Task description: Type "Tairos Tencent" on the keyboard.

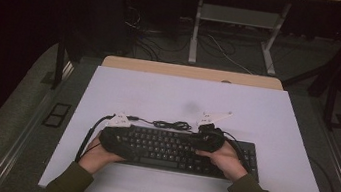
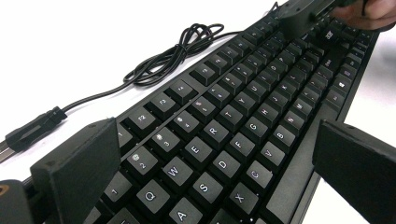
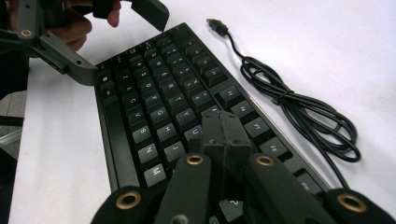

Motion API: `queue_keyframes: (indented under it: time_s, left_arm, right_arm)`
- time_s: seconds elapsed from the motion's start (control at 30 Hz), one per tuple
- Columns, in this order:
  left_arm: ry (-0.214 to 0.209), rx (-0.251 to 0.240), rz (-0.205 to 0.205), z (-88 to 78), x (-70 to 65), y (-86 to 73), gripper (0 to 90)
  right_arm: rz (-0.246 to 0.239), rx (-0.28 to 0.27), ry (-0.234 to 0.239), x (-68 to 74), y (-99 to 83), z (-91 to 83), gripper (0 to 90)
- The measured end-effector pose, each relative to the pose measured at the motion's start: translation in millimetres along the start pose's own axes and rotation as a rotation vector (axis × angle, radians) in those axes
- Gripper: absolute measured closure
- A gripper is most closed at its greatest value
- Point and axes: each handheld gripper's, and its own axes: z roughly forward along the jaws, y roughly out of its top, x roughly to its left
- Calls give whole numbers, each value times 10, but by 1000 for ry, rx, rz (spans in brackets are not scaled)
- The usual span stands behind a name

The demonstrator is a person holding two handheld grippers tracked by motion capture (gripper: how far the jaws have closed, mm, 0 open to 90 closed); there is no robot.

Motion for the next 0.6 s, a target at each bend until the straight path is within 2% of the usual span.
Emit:
queue_keyframes:
  time_s: [0.37, 0.6]
  left_arm:
    - [-2, 3, 10, 3, -2, 1, 2]
    - [-2, 3, 10, 2, -4, 0, 1]
  right_arm:
    - [-19, 60, 5, 51, -4, 196, 892]
    - [-22, 83, 1, 58, -18, 253, 891]
